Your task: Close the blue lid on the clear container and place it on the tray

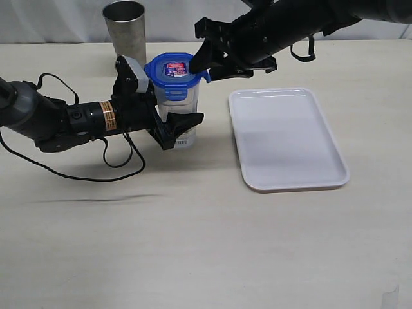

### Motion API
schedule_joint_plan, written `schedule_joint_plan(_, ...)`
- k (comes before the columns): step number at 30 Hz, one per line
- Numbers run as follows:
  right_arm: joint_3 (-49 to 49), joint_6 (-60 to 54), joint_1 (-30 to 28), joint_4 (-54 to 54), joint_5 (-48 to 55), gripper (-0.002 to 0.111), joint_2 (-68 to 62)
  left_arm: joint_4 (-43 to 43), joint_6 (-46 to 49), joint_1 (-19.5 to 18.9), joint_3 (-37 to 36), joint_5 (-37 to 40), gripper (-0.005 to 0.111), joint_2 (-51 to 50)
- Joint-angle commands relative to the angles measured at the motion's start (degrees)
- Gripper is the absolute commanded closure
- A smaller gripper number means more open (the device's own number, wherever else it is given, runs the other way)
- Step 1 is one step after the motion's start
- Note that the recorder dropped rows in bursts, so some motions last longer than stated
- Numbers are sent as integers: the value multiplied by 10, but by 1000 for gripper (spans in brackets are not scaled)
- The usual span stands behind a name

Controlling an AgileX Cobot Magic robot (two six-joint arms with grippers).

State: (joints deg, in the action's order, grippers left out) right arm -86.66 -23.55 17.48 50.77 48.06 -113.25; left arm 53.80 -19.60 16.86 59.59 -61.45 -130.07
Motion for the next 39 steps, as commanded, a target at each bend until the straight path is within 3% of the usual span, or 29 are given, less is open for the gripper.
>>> schedule_joint_plan(1, 0, -28, -8, -16, -3, 62, 3, 5, 7, 1, -3, 33, 107, -1)
schedule_joint_plan(6, 0, -26, -13, -71, -32, 60, 27, 5, 3, 1, -3, 33, 107, -1)
schedule_joint_plan(10, 0, -26, -13, -72, -39, 51, 29, 5, 3, 1, -3, 33, 107, -1)
schedule_joint_plan(18, 0, -41, -13, -18, -33, 63, 59, 5, 3, 1, -3, 33, 107, -1)
schedule_joint_plan(23, 0, -43, -6, -41, 7, 63, 59, 5, 3, 1, -3, 33, 107, -1)
schedule_joint_plan(39, 0, 49, 26, -136, -32, 63, 54, 5, 2, 1, -3, 33, 107, -1)
